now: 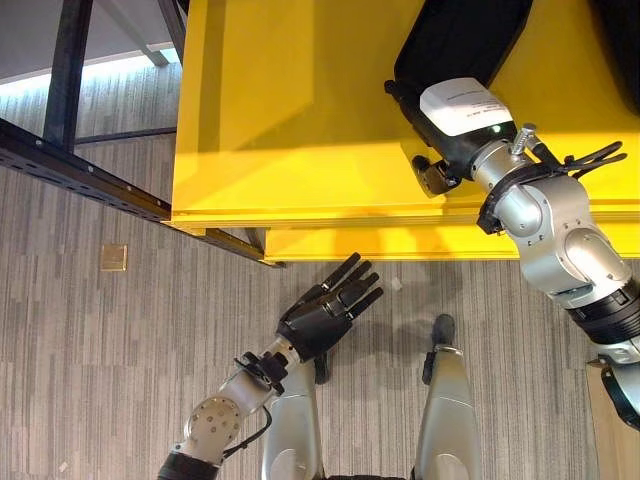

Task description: Move parts from the plastic box to the shelf.

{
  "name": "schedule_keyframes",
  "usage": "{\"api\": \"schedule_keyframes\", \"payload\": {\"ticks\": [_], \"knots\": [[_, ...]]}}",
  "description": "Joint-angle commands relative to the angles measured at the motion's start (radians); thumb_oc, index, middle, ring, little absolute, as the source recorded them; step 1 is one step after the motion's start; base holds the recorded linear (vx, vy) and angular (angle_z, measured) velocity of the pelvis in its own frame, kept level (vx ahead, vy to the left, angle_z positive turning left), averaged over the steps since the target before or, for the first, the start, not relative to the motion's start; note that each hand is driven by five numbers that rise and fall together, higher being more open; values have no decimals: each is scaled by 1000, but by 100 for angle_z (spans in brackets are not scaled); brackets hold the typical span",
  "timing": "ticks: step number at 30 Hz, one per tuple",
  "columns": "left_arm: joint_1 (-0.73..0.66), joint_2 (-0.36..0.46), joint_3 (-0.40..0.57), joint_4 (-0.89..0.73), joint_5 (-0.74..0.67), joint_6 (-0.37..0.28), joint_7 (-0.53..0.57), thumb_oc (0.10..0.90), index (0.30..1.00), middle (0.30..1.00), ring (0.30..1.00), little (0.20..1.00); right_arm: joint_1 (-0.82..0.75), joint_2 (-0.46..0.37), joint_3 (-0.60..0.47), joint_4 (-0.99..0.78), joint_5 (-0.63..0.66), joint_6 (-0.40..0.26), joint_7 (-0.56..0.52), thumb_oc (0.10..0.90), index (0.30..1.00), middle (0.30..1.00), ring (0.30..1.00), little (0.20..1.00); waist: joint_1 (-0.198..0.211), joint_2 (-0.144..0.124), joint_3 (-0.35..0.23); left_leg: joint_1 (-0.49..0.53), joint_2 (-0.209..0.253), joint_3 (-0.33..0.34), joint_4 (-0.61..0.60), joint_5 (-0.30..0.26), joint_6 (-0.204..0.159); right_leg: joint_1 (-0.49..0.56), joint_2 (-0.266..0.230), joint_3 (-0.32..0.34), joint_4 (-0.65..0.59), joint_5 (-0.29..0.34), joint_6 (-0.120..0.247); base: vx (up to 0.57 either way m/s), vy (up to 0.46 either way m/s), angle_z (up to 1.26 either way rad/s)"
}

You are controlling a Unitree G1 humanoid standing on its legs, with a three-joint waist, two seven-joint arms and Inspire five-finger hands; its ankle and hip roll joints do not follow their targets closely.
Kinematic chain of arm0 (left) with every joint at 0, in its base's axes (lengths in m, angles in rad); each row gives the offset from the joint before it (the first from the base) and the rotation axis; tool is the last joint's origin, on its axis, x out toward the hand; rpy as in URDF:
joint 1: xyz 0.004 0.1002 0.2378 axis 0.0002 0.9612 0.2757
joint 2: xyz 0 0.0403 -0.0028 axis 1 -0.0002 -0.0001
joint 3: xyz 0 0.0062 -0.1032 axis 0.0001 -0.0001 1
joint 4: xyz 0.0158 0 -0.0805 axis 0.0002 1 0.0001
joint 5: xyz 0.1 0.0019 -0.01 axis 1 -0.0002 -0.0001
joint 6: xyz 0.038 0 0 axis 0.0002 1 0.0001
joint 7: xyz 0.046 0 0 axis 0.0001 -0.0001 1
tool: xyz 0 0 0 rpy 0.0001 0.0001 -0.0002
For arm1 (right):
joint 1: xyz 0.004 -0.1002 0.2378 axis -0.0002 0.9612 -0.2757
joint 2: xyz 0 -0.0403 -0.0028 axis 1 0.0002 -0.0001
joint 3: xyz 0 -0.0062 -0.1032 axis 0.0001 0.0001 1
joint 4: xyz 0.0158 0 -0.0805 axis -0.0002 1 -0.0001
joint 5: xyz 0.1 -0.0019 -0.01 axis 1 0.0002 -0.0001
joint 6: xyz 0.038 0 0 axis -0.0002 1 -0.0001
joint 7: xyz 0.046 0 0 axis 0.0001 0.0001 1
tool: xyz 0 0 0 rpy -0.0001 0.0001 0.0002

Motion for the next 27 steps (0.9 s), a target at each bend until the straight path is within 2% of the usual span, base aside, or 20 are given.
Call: {"api": "schedule_keyframes", "payload": {"ticks": [1,11,15,21,27], "knots": [[25,43,24,-185,-54,-18,-24,900,1000,1000,1000,1000,0,-24,5,-108,77,-48,53,900,1000,1000,1000,1000,18,-23,-12,45,-55,51,-63,-15,68,40,84,-51,224,-241,-107,9,7,-4],[30,48,26,-197,-64,-35,-5,900,1000,1000,1000,1000,72,-58,-49,-257,161,-67,64,900,1000,1000,1000,1000,-2,-30,-12,44,-50,58,-53,-21,69,39,93,-45,229,-244,-110,0,0,0],[26,52,21,-197,-69,-46,1,900,1000,1000,1000,1000,94,-59,-67,-294,203,-62,37,900,1000,1000,1000,1000,-9,-33,-12,44,-51,59,-50,-24,71,40,98,-40,229,-245,-111,0,0,0],[28,51,16,-195,-70,-58,-1,900,1000,1000,1000,1000,93,-57,-67,-273,166,-52,40,900,1000,1000,1000,1000,-9,-31,-12,44,-50,59,-48,-25,71,40,98,-40,230,-246,-112,0,0,0],[31,49,16,-196,-64,-67,-8,900,1000,1000,1000,1000,108,-80,-78,-231,110,-4,0,900,1000,1000,1000,1000,-10,-32,-12,45,-48,58,-52,-22,72,41,95,-43,233,-249,-114,0,0,0]]}}
